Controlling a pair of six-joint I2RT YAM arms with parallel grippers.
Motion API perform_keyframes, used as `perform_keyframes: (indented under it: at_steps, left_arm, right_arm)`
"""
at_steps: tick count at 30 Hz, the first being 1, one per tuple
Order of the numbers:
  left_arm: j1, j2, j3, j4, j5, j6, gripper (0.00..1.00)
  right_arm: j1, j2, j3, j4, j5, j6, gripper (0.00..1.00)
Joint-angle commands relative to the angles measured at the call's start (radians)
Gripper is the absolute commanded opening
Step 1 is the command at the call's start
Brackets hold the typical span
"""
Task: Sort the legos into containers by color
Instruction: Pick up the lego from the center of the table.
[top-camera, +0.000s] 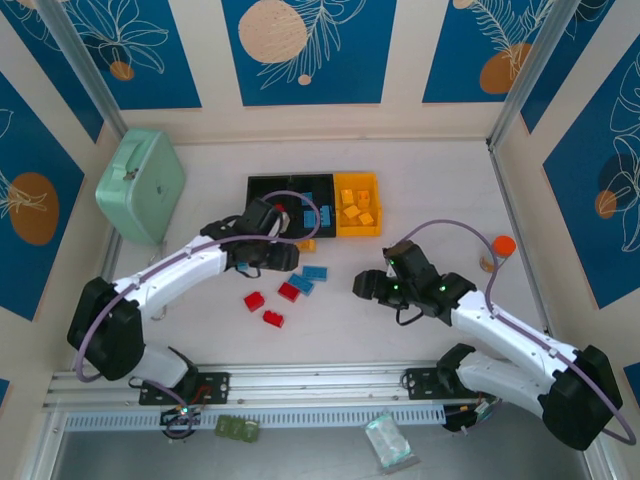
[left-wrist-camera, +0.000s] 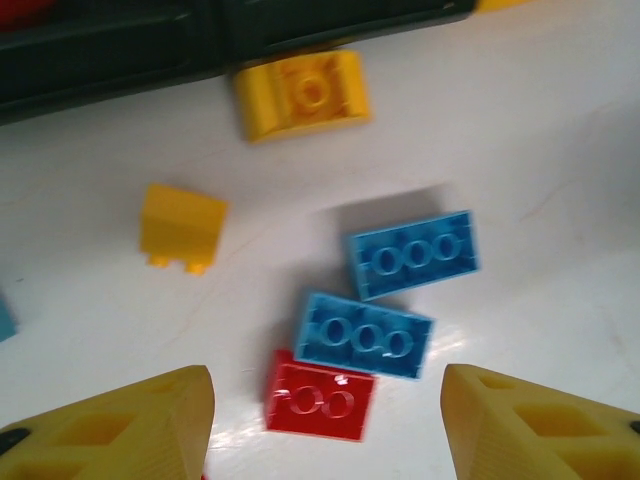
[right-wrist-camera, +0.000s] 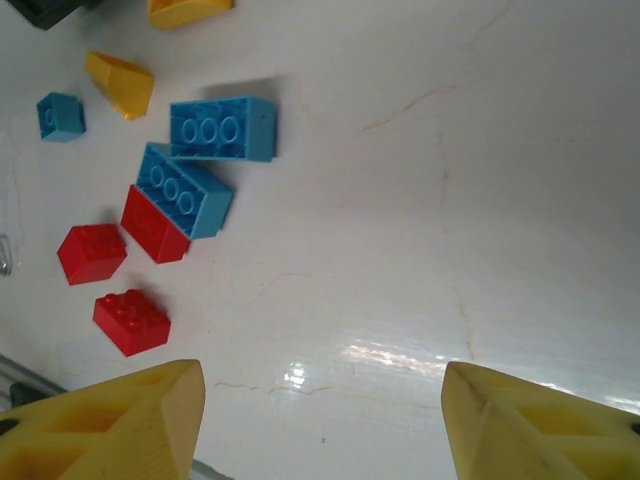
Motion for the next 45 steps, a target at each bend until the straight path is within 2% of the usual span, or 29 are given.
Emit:
perform_keyframes:
  at_steps: [1, 5, 10, 24, 33, 38, 42, 45]
  left_arm:
    - [0.043, -0.032, -0.047, 0.052, 0.028, 0.082, 0.61]
    - [0.064, -0.017, -0.079, 0.103, 0.026, 0.121, 0.61]
    - [0.068, 0.037, -0.084, 0.143, -0.002, 0.131, 0.61]
    - [0.078, 0.222, -0.048, 0.255, -0.053, 0.140, 0.65]
    - [0.078, 0.279, -0.054, 0.280, -0.133, 0.148, 0.54]
    - [0.079, 0.278, -0.050, 0.280, -0.110, 0.158, 0.36]
    - [0.077, 0.256, -0.060, 0.272, -0.097, 0.155, 0.28]
    - [0.074, 0.231, -0.067, 0.249, -0.085, 0.143, 0.28]
  right_arm:
    - [0.034, 0.026, 0.034, 0.066, -0.079, -0.048, 0.64]
    - [0.057, 0.029, 0.004, 0.213, -0.221, -0.065, 0.72]
    - [0.088, 0.053, 0.033, 0.195, -0.142, -0.083, 0.75]
    - [0.092, 0.099, 0.044, 0.188, -0.127, -0.096, 0.74]
    - [0.092, 0.084, 0.033, 0.181, -0.120, -0.092, 0.74]
    - [0.092, 0.084, 0.031, 0.178, -0.114, -0.088, 0.74]
    - [0.094, 0.081, 0.026, 0.180, -0.105, -0.082, 0.74]
    - [0.094, 0.077, 0.023, 0.178, -0.103, -0.082, 0.73]
